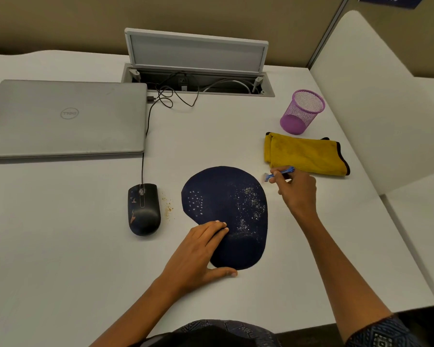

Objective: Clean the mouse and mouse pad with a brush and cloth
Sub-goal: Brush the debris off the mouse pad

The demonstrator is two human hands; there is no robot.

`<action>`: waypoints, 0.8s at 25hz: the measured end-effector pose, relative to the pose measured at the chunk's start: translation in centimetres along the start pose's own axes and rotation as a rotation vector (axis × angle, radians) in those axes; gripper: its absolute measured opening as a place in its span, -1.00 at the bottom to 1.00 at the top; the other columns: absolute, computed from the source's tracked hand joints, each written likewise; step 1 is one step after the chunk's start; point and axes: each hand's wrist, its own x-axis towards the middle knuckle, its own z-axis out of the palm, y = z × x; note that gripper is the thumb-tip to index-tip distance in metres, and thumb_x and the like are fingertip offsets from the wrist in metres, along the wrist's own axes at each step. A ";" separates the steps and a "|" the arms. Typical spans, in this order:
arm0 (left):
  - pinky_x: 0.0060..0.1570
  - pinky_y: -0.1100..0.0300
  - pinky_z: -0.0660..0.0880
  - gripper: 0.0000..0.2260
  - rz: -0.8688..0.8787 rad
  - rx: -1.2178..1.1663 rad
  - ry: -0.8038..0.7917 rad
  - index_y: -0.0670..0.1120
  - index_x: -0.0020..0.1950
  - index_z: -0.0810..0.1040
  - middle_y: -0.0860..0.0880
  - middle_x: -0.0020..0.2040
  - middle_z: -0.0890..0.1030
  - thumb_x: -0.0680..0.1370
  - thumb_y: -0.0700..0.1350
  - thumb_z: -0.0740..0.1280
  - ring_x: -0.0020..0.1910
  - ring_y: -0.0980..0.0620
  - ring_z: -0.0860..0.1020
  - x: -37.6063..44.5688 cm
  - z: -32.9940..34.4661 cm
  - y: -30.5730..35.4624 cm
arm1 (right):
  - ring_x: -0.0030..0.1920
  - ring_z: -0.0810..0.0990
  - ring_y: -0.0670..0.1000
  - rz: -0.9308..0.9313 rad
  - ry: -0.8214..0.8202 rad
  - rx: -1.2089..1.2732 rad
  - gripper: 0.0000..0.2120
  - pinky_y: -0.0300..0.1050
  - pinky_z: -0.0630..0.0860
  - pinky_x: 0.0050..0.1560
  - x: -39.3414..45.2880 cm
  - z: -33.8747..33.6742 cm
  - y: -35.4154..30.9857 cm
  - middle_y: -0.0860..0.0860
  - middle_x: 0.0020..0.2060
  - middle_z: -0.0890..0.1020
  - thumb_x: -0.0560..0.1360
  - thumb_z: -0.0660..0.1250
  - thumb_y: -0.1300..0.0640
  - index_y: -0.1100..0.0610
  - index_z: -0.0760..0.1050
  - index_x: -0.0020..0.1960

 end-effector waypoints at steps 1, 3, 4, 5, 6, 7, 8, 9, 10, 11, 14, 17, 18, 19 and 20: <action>0.32 0.05 0.29 -0.27 0.007 0.004 0.007 -0.11 0.37 0.39 -0.05 0.35 0.43 0.41 0.38 0.20 0.33 -0.02 0.40 0.0 0.0 0.0 | -0.17 0.66 0.05 -0.034 -0.018 0.056 -0.73 -0.05 0.56 0.03 -0.2 0.0 -0.2 0.12 -0.02 0.70 0.54 0.27 0.01 0.16 0.60 0.09; 0.31 0.06 0.28 -0.28 0.016 0.014 0.020 -0.12 0.36 0.40 -0.05 0.34 0.44 0.41 0.38 0.20 0.32 -0.02 0.41 0.1 -0.1 0.0 | -0.41 0.58 -0.17 -0.093 -0.139 0.177 -0.82 -0.33 0.53 -0.21 -1.1 0.6 -1.0 0.07 -0.15 0.72 0.53 0.30 0.05 0.10 0.63 -0.01; 0.31 0.07 0.27 -0.28 0.022 0.025 0.029 -0.12 0.35 0.41 -0.04 0.34 0.45 0.41 0.38 0.20 0.31 -0.01 0.41 0.1 -0.1 0.0 | -0.49 0.53 -0.20 -0.099 -0.206 0.229 -0.86 -0.36 0.50 -0.29 -1.6 1.1 -1.3 0.06 -0.19 0.72 0.51 0.32 0.05 0.07 0.63 -0.05; 0.31 0.08 0.27 -0.28 0.025 0.036 0.034 -0.12 0.35 0.41 -0.04 0.33 0.45 0.41 0.38 0.20 0.31 -0.01 0.41 0.1 -0.1 0.0 | -0.51 0.50 -0.20 -0.096 -0.252 0.255 -0.87 -0.34 0.49 -0.31 -1.9 1.6 -1.6 0.05 -0.21 0.72 0.51 0.33 0.06 0.06 0.63 -0.06; 0.30 0.09 0.26 -0.28 0.026 0.043 0.036 -0.12 0.35 0.41 -0.04 0.33 0.45 0.41 0.38 0.20 0.31 0.00 0.41 0.1 -0.1 0.0 | -0.51 0.49 -0.20 -0.097 -0.275 0.257 -0.88 -0.31 0.48 -0.29 -2.1 2.0 -1.6 0.05 -0.21 0.72 0.50 0.34 0.06 0.07 0.63 -0.06; 0.30 0.09 0.26 -0.28 0.027 0.045 0.036 -0.12 0.35 0.41 -0.04 0.33 0.45 0.41 0.38 0.20 0.31 0.00 0.41 0.1 -0.1 0.0 | -0.49 0.50 -0.19 -0.102 -0.276 0.239 -0.86 -0.28 0.48 -0.27 -2.1 2.3 -1.6 0.06 -0.20 0.72 0.50 0.34 0.07 0.09 0.63 -0.04; 0.30 0.09 0.27 -0.28 0.027 0.040 0.033 -0.12 0.35 0.41 -0.04 0.33 0.45 0.41 0.38 0.20 0.31 0.00 0.41 0.1 -0.1 0.0 | -0.45 0.52 -0.18 -0.102 -0.259 0.225 -0.84 -0.25 0.51 -0.24 -2.0 2.3 -1.5 0.08 -0.19 0.72 0.50 0.34 0.07 0.12 0.64 -0.02; 0.31 0.09 0.27 -0.28 0.026 0.034 0.031 -0.12 0.35 0.41 -0.04 0.33 0.45 0.41 0.38 0.21 0.31 -0.01 0.41 0.0 -0.1 0.0 | -0.39 0.56 -0.15 -0.088 -0.230 0.214 -0.82 -0.19 0.56 -0.18 -1.7 2.1 -1.3 0.10 -0.18 0.72 0.50 0.34 0.08 0.15 0.64 -0.01; 0.31 0.09 0.28 -0.28 0.024 0.029 0.029 -0.12 0.35 0.41 -0.04 0.34 0.44 0.40 0.38 0.21 0.32 -0.01 0.41 0.0 -0.1 0.0 | -0.30 0.61 -0.10 -0.069 -0.194 0.202 -0.80 -0.10 0.60 -0.10 -1.4 1.8 -1.0 0.12 -0.17 0.72 0.50 0.34 0.08 0.18 0.64 0.00; 0.31 0.08 0.28 -0.28 0.023 0.027 0.028 -0.12 0.36 0.40 -0.04 0.34 0.44 0.40 0.38 0.22 0.32 -0.01 0.41 0.0 -0.1 -0.1 | -0.22 0.65 -0.03 -0.052 -0.155 0.179 -0.78 -0.02 0.60 -0.02 -1.0 1.5 -0.6 0.13 -0.16 0.72 0.50 0.34 0.07 0.20 0.63 0.01; 0.31 0.08 0.27 -0.28 0.029 0.033 0.027 -0.13 0.35 0.41 -0.05 0.33 0.45 0.40 0.37 0.22 0.31 -0.02 0.42 0.0 -0.1 -0.1 | -0.15 0.66 0.07 -0.023 -0.047 0.087 -0.74 0.09 0.58 0.06 -0.3 0.2 0.5 0.13 -0.12 0.72 0.51 0.32 0.04 0.21 0.64 0.02; 0.30 0.06 0.30 -0.28 0.031 0.026 0.030 -0.13 0.35 0.41 -0.06 0.33 0.46 0.41 0.37 0.21 0.30 -0.03 0.43 0.1 0.0 -0.1 | -0.36 0.58 -0.12 -0.056 -0.006 0.152 -0.75 -0.17 0.58 -0.12 -0.7 0.0 0.2 0.10 -0.15 0.72 0.50 0.33 0.03 0.20 0.65 -0.01; 0.30 0.06 0.31 -0.28 0.026 0.021 0.027 -0.13 0.35 0.41 -0.06 0.33 0.45 0.41 0.37 0.21 0.30 -0.03 0.42 0.0 0.0 -0.1 | -0.44 0.54 -0.18 -0.071 -0.030 0.198 -0.76 -0.29 0.54 -0.21 -1.2 0.4 -0.1 0.08 -0.18 0.72 0.50 0.35 0.04 0.20 0.65 -0.02; 0.30 0.07 0.30 -0.28 0.024 0.021 0.025 -0.13 0.36 0.40 -0.06 0.33 0.45 0.41 0.38 0.20 0.31 -0.03 0.42 0.0 0.0 -0.1 | -0.49 0.51 -0.22 -0.081 -0.070 0.243 -0.78 -0.35 0.50 -0.27 -1.6 0.9 -0.4 0.07 -0.21 0.72 0.49 0.36 0.05 0.19 0.66 -0.03; 0.30 0.08 0.30 -0.28 0.025 0.022 0.027 -0.13 0.36 0.40 -0.06 0.33 0.45 0.41 0.38 0.20 0.31 -0.03 0.42 0.0 0.0 -0.1 | -0.52 0.49 -0.23 -0.085 -0.116 0.276 -0.80 -0.36 0.49 -0.29 -2.1 1.4 -0.7 0.06 -0.23 0.72 0.48 0.37 0.05 0.17 0.66 -0.05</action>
